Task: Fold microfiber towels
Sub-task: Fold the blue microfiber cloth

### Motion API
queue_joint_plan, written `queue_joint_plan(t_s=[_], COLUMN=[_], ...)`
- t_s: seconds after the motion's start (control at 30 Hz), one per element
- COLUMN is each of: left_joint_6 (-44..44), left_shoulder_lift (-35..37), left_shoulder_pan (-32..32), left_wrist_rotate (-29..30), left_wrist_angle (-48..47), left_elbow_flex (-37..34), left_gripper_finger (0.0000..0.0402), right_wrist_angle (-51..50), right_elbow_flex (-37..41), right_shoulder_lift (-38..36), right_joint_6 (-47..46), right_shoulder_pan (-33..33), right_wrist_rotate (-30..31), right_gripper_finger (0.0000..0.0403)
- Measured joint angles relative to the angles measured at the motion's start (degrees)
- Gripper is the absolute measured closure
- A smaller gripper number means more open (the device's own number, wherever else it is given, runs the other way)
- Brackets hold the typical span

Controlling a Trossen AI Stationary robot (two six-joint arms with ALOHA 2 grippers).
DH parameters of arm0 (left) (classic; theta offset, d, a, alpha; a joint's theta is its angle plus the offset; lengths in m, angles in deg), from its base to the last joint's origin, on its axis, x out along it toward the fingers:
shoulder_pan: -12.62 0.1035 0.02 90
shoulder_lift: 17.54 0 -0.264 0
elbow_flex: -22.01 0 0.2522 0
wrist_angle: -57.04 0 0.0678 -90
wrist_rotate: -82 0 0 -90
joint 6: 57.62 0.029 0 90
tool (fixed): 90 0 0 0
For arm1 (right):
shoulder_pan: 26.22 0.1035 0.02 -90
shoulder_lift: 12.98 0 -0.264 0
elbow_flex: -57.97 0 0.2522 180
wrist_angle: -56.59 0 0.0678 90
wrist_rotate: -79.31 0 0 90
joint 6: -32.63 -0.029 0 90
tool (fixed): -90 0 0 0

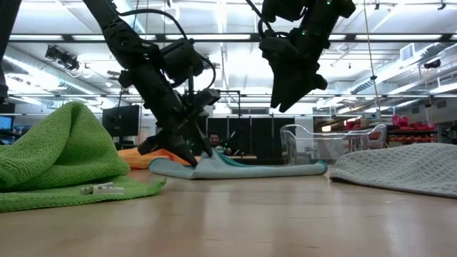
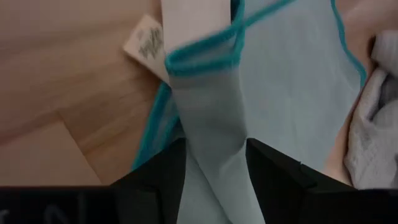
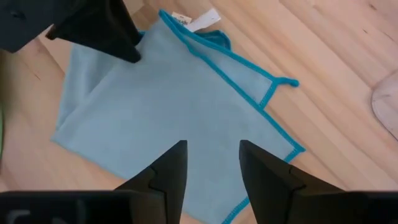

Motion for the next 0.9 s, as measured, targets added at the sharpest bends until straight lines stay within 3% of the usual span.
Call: queue_joint_plan(t_s=[0.67,0.9], left_joint_6=[-1.11,0.59], left_shoulder_lift=[-1.88,-3.78], left_shoulder_pan=[1.88,1.66], left_wrist_rotate=[0.03,0.02], left_wrist_angle=[3.22,3.23], left_elbow_flex=[0.17,2.87], left_gripper_finger=[0.0223,0.0247], right_wrist_angle=[2.85,3.07], right_elbow_flex=[0.0,0.0], right_shoulder_lift=[0.0,-0.02], right_joint_6=[0.09,0.07], right_shoulder_pan=[-0.23,-0.14], right_wrist_rotate=[-0.2,-0.2], right_gripper_finger=[0.025,0.025])
